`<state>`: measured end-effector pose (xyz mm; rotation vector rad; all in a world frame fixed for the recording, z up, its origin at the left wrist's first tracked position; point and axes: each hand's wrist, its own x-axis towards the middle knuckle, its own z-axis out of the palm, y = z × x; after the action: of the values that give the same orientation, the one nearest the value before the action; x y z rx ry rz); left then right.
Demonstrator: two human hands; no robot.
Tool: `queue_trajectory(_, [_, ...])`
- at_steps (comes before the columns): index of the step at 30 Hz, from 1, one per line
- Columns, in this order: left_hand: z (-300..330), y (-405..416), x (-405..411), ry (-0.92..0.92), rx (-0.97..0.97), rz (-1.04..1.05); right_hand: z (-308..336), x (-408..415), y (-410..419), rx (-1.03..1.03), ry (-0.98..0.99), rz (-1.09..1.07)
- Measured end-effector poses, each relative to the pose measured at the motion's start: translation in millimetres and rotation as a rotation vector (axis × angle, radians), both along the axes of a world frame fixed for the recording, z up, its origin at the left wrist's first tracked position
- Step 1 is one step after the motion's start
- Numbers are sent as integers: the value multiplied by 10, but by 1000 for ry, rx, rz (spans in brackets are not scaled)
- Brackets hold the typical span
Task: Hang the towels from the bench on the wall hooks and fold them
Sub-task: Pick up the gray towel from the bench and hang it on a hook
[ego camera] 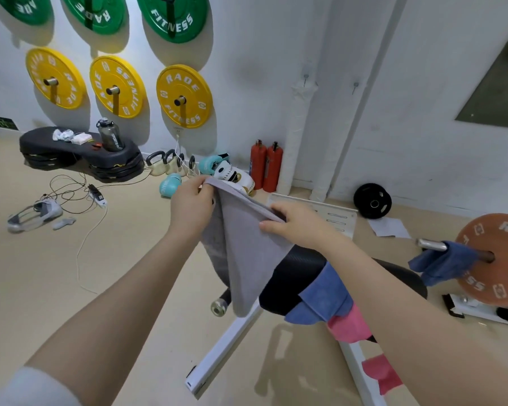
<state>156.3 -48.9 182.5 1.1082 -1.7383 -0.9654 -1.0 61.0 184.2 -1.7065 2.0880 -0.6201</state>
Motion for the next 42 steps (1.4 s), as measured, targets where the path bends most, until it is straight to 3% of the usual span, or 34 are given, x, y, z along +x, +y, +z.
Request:
queue_trajectory(6, [-18, -824, 469, 1, 42, 66, 62, 277, -613, -270, 189, -20])
queue_trajectory(11, [-39, -1539, 907, -224, -167, -28, 135, 624, -1129, -240, 423, 53])
queue_trajectory(13, [-71, -1805, 1076, -321, -264, -28, 115, 737, -1335, -203, 606, 18])
queue_trajectory(15, [-152, -2092, 1256, -476, -319, -51, 104, 805, -1498, -121, 670, -65])
queue_trajectory(18, [-282, -2429, 1476, -611, -321, -137, 29, 941, -1691, -65, 481, -149])
queue_trajectory(23, [-359, -2734, 1723, -570, -156, -280, -49, 1213, -1969, -72, -218, -289])
queue_trajectory(27, [-381, -2860, 1813, -329, 173, -311, -119, 1382, -2188, -203, -654, -441])
queue_trajectory(30, [-324, -2943, 1766, -160, 357, -356, -109, 1374, -2308, -299, -844, -515])
queue_trajectory(35, [-313, -3306, 1765, 5, 658, -492, -26, 1228, -2514, -417, -1232, -415])
queue_trajectory(39, [-263, -3502, 1668, 103, 800, -552, -22, 1078, -2746, -323, -1359, -355])
queue_trajectory(42, [-259, -3798, 1438, 147, 873, -436, 3, 891, -3029, -389, -1156, -556])
